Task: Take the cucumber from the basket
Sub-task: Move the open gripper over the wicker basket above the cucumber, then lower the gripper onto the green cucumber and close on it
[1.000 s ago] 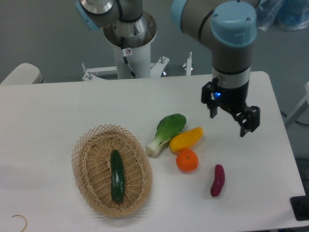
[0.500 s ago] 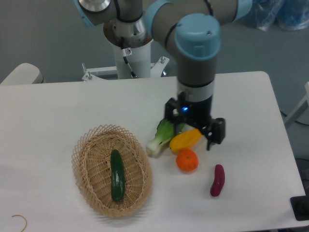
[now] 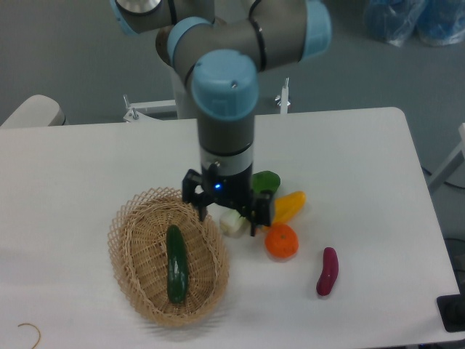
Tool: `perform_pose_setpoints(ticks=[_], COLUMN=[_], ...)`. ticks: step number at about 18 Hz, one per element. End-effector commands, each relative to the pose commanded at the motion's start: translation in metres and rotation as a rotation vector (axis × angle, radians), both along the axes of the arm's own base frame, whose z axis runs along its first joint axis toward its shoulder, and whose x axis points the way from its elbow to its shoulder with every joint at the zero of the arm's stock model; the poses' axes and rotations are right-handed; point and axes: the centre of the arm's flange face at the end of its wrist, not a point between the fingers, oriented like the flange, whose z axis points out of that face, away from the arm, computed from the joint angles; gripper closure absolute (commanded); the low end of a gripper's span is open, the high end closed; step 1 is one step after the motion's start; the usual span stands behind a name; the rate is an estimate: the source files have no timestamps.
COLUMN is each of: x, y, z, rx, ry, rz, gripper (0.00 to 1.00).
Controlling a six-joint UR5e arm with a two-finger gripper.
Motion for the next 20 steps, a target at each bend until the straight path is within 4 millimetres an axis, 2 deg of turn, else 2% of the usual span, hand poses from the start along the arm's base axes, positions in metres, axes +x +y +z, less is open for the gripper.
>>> perform_pose_setpoints(ticks=[4, 8, 9, 11, 18, 20], x=[0.016, 0.045, 0.046, 0.053, 0.064, 0.069], y=[0.007, 0.012, 0.01, 0.015, 0.025, 0.027], z=[-0.051, -0.104, -0.114, -0.12, -0.145, -0.145], rx=[0.006, -0.13, -0.152, -0.131, -0.102, -0.101], ry=[0.006, 0.047, 0.05, 0.065, 0.077, 0.076], rz=[0.013, -0.027, -0.005, 0.06, 0.094, 0.086], gripper=[0.0, 0.0, 0.0, 0.0, 0.0, 0.0])
